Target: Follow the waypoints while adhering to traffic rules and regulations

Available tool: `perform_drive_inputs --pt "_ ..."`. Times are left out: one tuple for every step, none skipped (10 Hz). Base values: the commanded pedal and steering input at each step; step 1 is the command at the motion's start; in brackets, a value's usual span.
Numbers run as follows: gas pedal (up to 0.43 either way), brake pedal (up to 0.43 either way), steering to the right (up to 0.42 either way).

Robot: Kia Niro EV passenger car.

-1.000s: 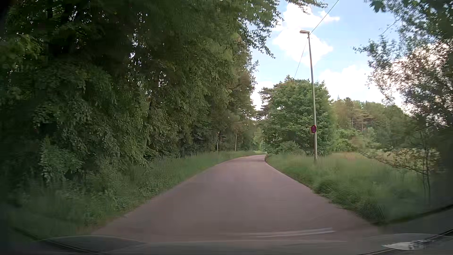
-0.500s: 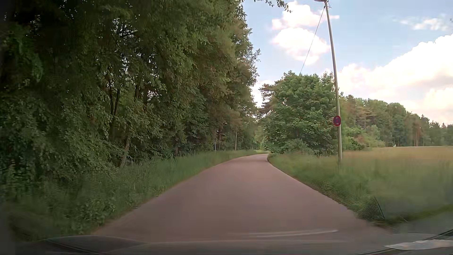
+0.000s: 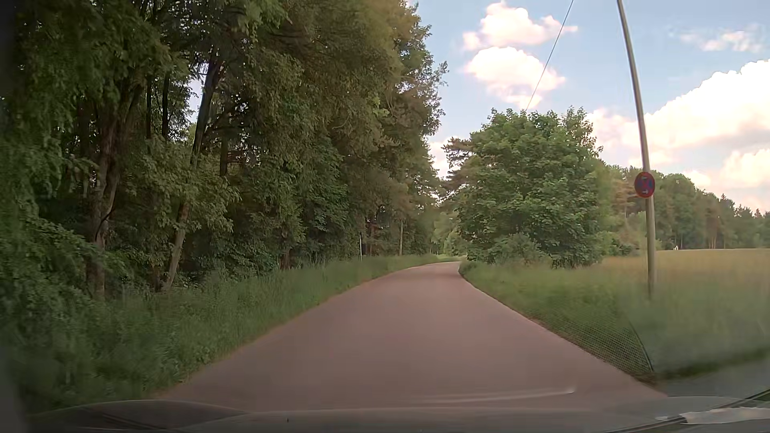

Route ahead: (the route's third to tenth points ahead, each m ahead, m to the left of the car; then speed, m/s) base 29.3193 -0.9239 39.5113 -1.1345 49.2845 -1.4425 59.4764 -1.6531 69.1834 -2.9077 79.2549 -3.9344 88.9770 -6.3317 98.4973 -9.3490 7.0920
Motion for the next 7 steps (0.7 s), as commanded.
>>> perform_drive_inputs --pt "0.0 0.018 -0.002" --pt "0.0 0.018 -0.002" --pt "0.0 0.018 -0.002" --pt "0.0 0.018 -0.002" --pt "0.0 0.018 -0.001" --pt "0.0 0.018 0.0" --pt "0.02 0.018 0.0"
